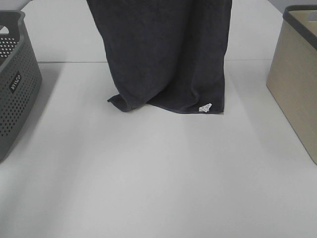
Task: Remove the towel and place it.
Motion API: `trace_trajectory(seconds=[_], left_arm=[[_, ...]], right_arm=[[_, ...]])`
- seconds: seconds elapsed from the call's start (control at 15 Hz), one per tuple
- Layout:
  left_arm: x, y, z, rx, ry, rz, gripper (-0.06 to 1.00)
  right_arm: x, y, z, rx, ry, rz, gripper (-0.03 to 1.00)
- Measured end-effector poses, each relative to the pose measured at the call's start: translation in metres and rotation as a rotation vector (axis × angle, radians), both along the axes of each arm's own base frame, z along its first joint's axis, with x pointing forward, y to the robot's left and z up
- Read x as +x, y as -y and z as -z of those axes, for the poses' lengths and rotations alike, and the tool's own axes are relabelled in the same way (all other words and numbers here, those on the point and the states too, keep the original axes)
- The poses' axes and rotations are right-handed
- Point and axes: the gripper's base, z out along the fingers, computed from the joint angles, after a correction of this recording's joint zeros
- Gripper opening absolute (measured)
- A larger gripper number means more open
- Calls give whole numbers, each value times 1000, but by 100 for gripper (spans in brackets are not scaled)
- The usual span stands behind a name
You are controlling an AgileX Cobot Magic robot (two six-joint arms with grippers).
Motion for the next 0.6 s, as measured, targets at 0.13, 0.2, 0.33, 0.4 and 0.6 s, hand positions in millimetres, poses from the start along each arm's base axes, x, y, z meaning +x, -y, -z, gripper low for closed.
trace_trajectory(seconds=[0.13,0.2,0.33,0.4,0.6], left_arm=[[10,2,-17,-22,206,7,0],[11,1,-24,-27,284,9,0],[12,1,-35,-27,419,16,0],[14,2,-38,-18,471,18,0],[35,7,-25,53,571,24,0]], right_arm=[[4,1,-17,44,142,19,2],[4,1,-21,56,177,23,2],[7,1,-24,68,221,30,2],[11,1,-21,70,227,33,2],[32,0,-3,58,217,51,2]])
